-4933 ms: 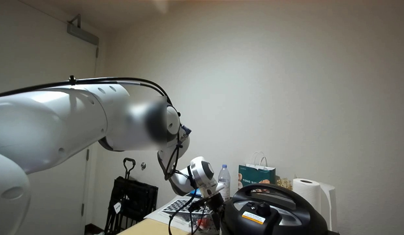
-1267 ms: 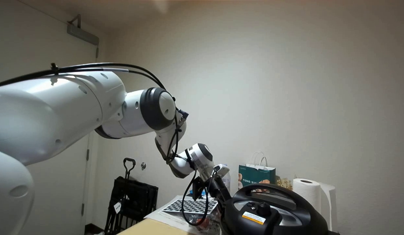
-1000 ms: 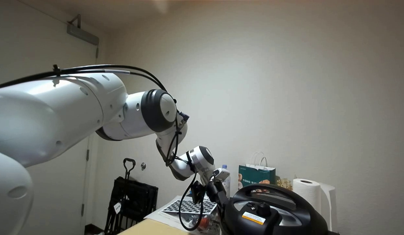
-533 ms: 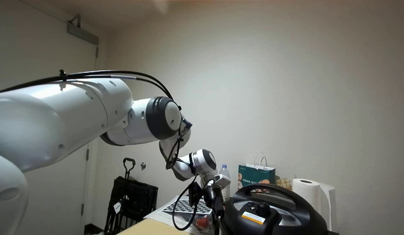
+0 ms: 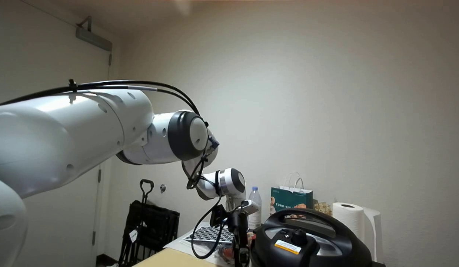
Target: Move the black cable to the right
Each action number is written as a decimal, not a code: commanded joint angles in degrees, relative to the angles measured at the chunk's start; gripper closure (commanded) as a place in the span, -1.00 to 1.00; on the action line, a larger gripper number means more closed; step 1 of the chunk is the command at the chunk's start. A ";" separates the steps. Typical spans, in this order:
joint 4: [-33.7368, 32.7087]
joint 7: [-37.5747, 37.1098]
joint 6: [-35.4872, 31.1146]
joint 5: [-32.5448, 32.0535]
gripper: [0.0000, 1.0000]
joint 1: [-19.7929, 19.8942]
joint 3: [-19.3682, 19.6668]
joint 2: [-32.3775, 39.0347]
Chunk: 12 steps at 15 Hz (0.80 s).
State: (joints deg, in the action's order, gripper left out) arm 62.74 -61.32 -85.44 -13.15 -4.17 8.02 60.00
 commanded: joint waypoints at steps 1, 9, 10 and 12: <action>-0.54 7.19 6.56 3.50 -1.00 0.01 -2.41 -1.49; 0.98 6.89 9.77 8.81 -1.00 0.30 -3.30 -6.91; 2.86 6.44 7.31 7.87 -1.00 -0.31 -2.85 -8.67; -2.71 6.19 8.27 7.91 -1.00 -0.82 -1.91 -4.50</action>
State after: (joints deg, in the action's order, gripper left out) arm 60.32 -55.38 -77.41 -5.64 -4.66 5.53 55.30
